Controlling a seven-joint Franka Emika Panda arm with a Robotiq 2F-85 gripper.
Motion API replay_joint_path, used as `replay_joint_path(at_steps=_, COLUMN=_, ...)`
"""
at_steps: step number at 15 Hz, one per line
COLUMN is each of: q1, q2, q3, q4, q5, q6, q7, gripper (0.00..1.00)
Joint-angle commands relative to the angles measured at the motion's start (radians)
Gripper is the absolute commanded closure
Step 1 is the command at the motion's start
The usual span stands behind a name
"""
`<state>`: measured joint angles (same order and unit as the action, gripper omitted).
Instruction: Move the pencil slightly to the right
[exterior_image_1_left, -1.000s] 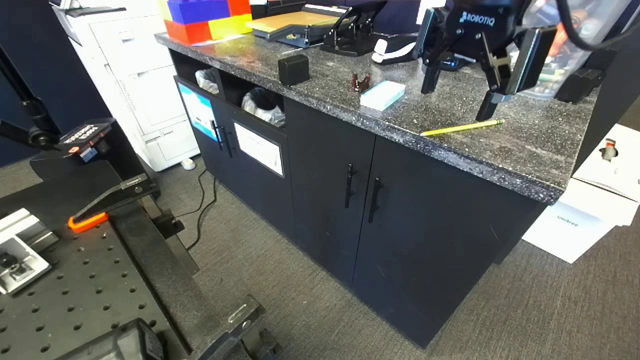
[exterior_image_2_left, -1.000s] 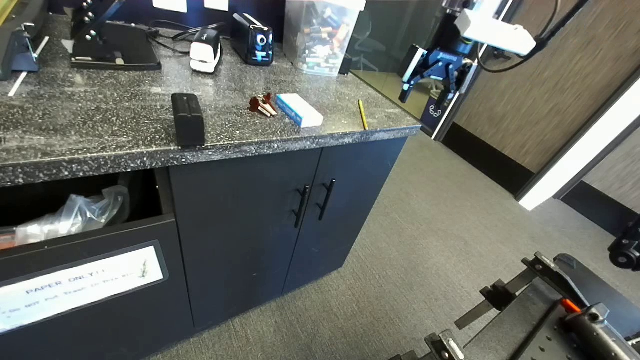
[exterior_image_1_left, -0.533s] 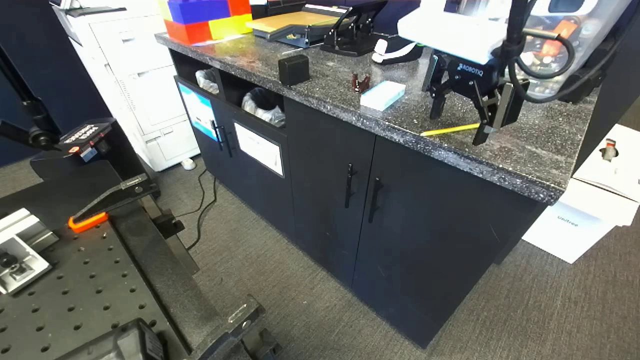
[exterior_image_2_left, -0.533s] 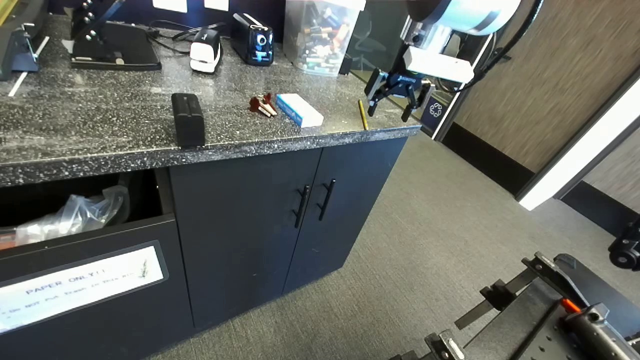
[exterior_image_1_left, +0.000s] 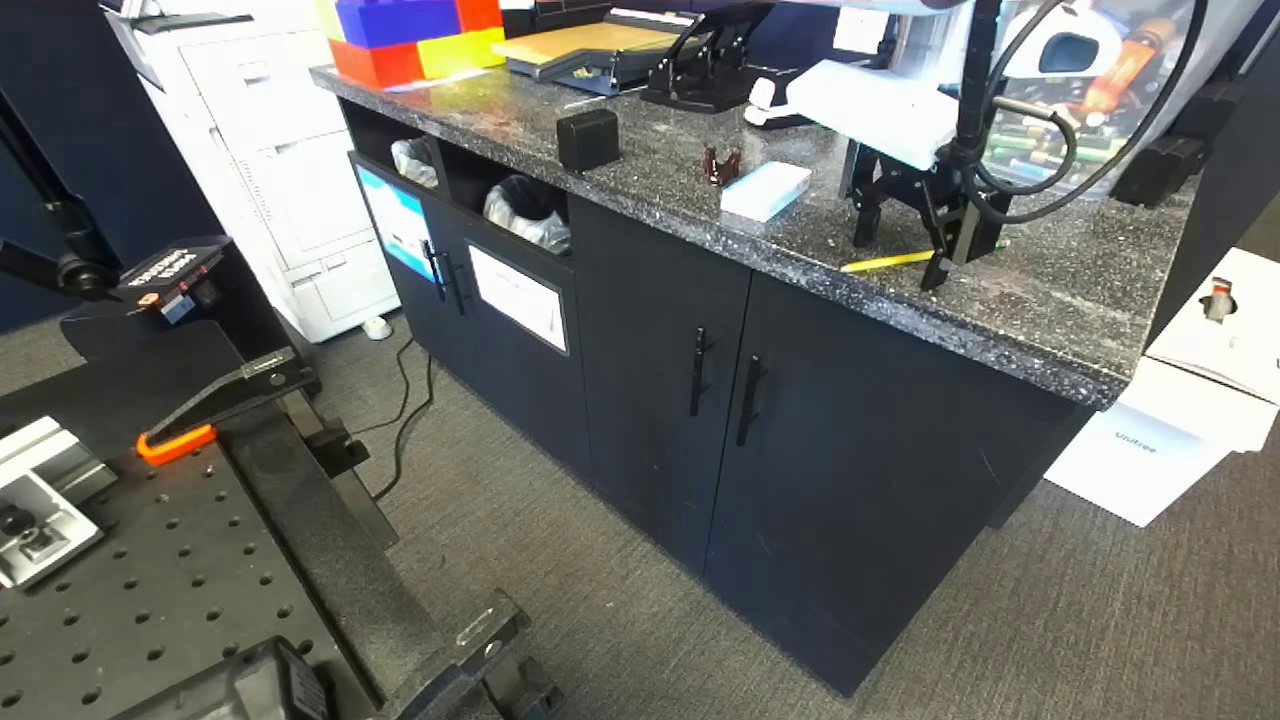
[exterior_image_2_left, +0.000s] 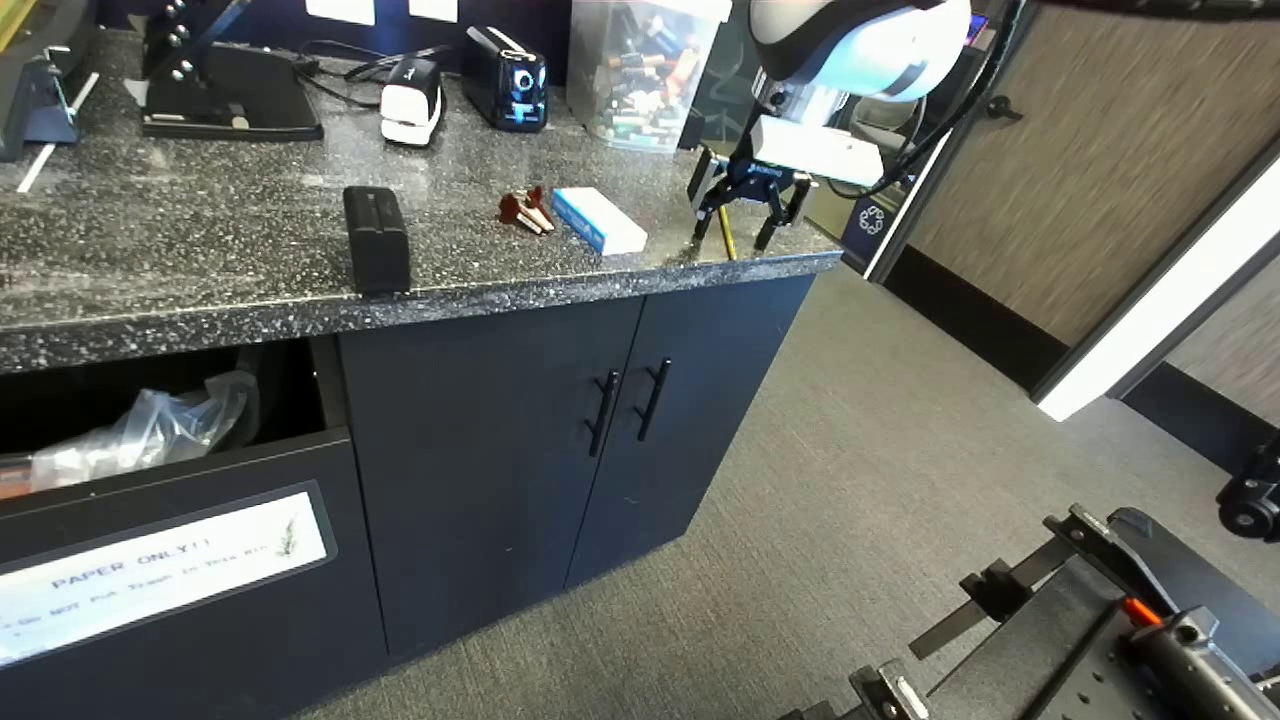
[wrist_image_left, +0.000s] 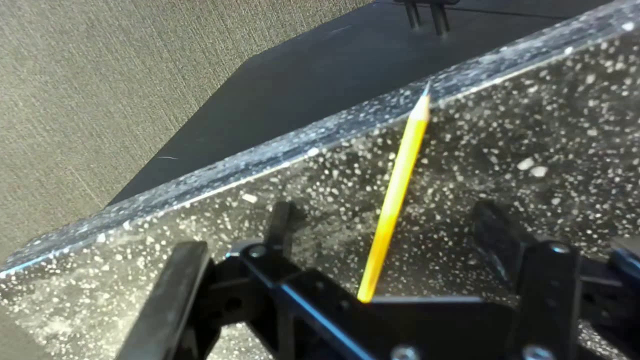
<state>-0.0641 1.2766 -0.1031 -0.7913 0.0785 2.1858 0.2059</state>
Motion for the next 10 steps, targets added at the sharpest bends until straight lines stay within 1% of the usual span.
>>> replay_joint_path(at_steps=1, q1=-0.001, q2=0.134, q3=-0.008, q4=0.243, q5=-0.007, q6=-0.108, q7=0.039, gripper=0.42)
replay_joint_path(at_steps=3, q1=-0.001, q2=0.149, q3=-0.009, q4=0.282, q5=-0.006, q6=-0.143, q7=0.047, gripper=0.55)
replay_joint_path(at_steps=4, q1=-0.004, q2=0.144, q3=0.006, q4=0.278, q5=-0.024, q6=-0.147, q7=0.057, gripper=0.64)
replay_joint_path(at_steps=5, q1=-0.007, q2=0.153, q3=0.008, q4=0.299, q5=-0.026, q6=-0.165, q7=0.061, gripper=0.7)
replay_joint_path(at_steps=6, q1=-0.011, q2=0.157, q3=0.013, q4=0.313, q5=-0.026, q6=-0.188, q7=0.065, gripper=0.79)
replay_joint_path(at_steps=9, q1=-0.027, q2=0.17, q3=0.023, q4=0.355, q5=-0.02, q6=-0.252, q7=0.074, gripper=0.99)
replay_joint_path(at_steps=10, q1=-0.032, q2=0.174, q3=0.025, q4=0.369, q5=-0.019, q6=-0.272, q7=0.077, gripper=1.0)
